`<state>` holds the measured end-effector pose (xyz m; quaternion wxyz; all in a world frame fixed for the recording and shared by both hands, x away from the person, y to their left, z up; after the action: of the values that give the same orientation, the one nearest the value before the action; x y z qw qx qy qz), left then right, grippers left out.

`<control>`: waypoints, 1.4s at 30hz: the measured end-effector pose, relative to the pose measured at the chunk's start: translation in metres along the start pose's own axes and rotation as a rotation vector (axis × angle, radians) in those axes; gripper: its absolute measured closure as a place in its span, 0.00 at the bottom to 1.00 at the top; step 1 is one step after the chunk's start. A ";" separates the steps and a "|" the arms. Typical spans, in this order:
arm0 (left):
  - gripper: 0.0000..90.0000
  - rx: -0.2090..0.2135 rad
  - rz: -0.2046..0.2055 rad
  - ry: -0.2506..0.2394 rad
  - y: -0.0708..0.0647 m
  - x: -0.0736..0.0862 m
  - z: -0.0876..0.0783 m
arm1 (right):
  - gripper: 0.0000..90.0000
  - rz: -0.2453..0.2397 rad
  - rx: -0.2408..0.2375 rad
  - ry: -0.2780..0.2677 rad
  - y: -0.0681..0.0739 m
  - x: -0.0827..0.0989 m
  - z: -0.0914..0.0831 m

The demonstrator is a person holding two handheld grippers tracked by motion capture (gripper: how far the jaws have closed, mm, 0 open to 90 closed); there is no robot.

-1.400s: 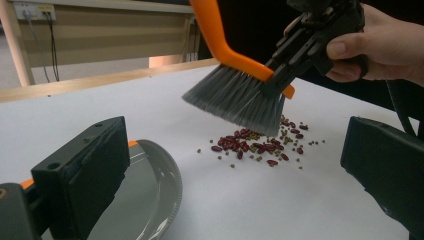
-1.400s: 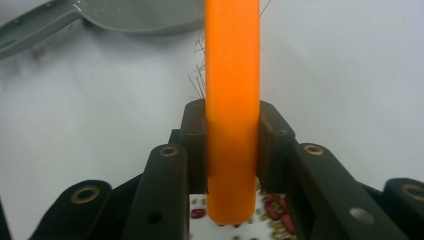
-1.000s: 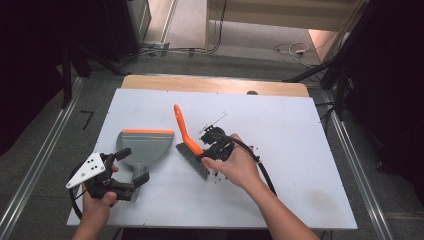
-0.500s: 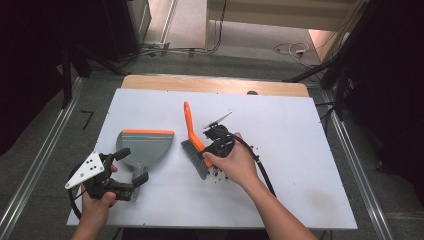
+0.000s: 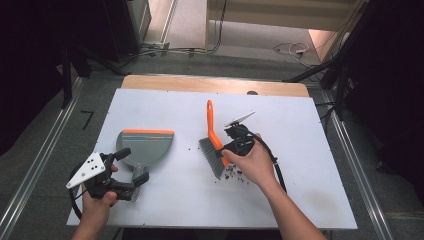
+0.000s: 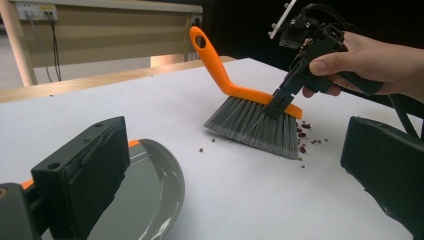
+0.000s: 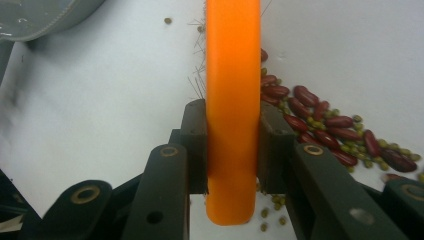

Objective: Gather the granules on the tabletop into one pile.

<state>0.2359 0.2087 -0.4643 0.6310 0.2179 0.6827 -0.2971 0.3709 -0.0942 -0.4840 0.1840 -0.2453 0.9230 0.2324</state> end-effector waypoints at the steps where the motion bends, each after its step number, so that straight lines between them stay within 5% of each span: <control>1: 0.00 0.000 -0.003 -0.001 0.000 0.000 0.000 | 0.76 0.003 -0.006 -0.005 -0.001 0.000 -0.001; 8: 0.00 0.002 0.000 0.002 -0.001 0.000 0.002 | 0.76 -0.011 -0.071 -0.015 0.021 -0.007 0.001; 17: 0.00 -0.001 -0.003 0.000 -0.001 0.001 -0.001 | 0.76 0.014 -0.141 0.029 0.052 -0.022 0.030; 24: 0.00 -0.006 -0.005 -0.002 0.001 0.001 -0.003 | 0.76 0.083 -0.126 0.054 0.036 -0.026 0.040; 42: 0.00 -0.004 0.001 0.009 -0.001 0.002 0.002 | 0.76 0.186 -0.075 0.033 -0.025 -0.005 0.003</control>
<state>0.2362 0.2063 -0.4666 0.6284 0.2182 0.6860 -0.2947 0.3888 -0.1099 -0.4923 0.1372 -0.1692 0.9353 0.2788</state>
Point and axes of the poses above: each handheld gripper's, and its own axes: z roughly forward along the jaws, x roughly out of its underside, y roughly to its left, the point moved 5 cm from there along z, roughly forward along the jaws, and after that the axes turned 9 degrees about -y, right-handed, at the moved point
